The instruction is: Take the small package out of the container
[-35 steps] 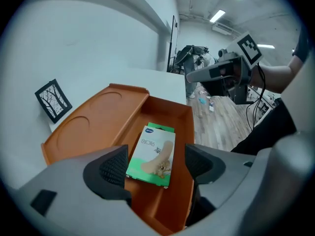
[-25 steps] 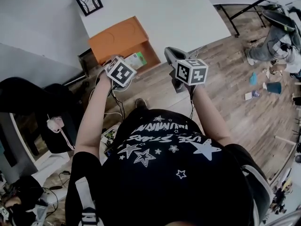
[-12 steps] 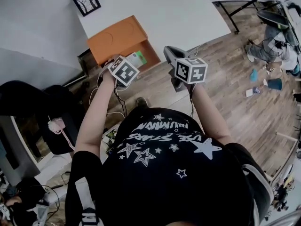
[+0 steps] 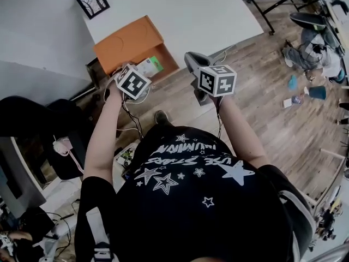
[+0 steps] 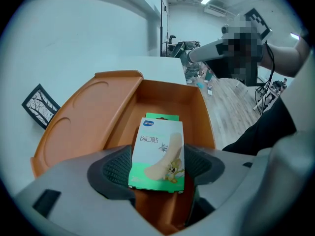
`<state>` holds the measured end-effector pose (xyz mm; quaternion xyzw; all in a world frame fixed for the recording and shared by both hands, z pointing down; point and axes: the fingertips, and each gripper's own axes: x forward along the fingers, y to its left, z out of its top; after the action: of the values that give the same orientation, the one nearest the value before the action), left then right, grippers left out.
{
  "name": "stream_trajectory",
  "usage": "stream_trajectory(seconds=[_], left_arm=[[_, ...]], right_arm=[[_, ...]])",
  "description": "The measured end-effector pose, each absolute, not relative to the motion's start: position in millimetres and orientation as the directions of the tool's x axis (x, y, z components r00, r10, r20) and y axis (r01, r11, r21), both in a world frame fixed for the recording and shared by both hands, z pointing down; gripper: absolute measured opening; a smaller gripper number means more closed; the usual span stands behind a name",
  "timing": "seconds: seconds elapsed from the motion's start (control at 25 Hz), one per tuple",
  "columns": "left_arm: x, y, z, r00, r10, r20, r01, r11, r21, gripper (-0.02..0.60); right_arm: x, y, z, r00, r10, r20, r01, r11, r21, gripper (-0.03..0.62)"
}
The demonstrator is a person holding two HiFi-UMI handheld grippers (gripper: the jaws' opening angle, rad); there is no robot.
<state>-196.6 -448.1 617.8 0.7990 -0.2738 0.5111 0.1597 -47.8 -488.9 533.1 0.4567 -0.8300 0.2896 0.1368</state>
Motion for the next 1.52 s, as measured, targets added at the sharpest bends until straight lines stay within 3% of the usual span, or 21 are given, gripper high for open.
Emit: stream_trajectory(seconds=[0.64,1.0,1.52], left_arm=[[-196.3,-435.3,563.4,0.349,-0.412,0.842,-0.736,-0.677,-0.026,0.347],[-177.3,-425.1,515.7,0.389,-0.588,0.709,-0.828,-0.561,-0.011,0.345],[-147.3,-365.4,451.7,0.393,-0.729,0.56,-0.881,-0.474,0.0,0.344]], right_arm=[[-16.4,-454.0,539.9,-0.595,-0.651,0.471,-0.8,0.429,-0.418,0.058],[-0.6,-437.8,532.1,-0.617,-0.647,0.447,-0.784,0.454,-0.424,0.058],[23.2,-384.5,488.4,-0.665,-0.647,0.373,-0.745,0.535,-0.4,0.058]])
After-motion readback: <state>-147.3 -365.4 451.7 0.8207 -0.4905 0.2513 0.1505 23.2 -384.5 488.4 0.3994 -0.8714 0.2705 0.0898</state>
